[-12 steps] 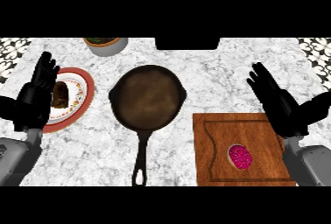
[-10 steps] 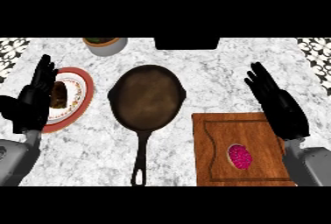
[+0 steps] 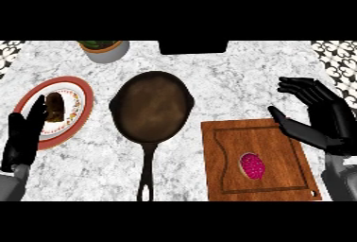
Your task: Pick the cupcake from the cutting board and place it in the pan
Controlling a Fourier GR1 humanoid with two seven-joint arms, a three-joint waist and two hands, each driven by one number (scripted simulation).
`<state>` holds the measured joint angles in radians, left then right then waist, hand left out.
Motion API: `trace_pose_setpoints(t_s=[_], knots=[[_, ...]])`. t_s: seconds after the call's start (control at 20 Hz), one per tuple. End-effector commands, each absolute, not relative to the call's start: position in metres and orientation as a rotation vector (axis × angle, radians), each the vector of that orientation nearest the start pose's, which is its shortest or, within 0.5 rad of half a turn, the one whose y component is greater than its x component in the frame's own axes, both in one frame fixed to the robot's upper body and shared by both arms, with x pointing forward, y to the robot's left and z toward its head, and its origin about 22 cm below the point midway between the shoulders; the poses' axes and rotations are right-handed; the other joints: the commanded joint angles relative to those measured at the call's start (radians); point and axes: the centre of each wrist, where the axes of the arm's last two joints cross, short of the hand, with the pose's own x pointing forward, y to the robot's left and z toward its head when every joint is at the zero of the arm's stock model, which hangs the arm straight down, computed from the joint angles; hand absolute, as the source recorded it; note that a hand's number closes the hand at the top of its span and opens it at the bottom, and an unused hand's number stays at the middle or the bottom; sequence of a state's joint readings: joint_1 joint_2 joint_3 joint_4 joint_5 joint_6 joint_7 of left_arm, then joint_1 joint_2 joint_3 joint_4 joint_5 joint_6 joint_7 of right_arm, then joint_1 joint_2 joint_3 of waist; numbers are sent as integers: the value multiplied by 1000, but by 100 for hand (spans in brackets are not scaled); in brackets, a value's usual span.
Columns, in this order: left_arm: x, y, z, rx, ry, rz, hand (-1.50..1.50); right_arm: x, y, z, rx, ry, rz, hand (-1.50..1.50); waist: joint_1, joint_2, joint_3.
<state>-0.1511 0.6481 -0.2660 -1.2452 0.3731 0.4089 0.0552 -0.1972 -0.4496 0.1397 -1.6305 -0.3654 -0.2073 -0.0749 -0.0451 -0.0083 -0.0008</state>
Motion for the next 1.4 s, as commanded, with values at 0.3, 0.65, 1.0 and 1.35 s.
trace_pose_setpoints(t_s=[0.3,0.65,1.0,1.35], knots=[[268,363,3,506,-1205,-84,0,192,-306,43,-88,-1979,152,-150,29,7,0],[257,358,2,507,-1206,-82,0,185,-311,124,-361,-1782,579,-150,32,4,-5],[273,352,13,492,-1205,-124,0,198,-298,166,-602,-1450,954,-150,66,15,-5],[278,337,10,484,-1219,-124,0,197,-245,174,-677,-1217,1155,-150,78,15,-3]])
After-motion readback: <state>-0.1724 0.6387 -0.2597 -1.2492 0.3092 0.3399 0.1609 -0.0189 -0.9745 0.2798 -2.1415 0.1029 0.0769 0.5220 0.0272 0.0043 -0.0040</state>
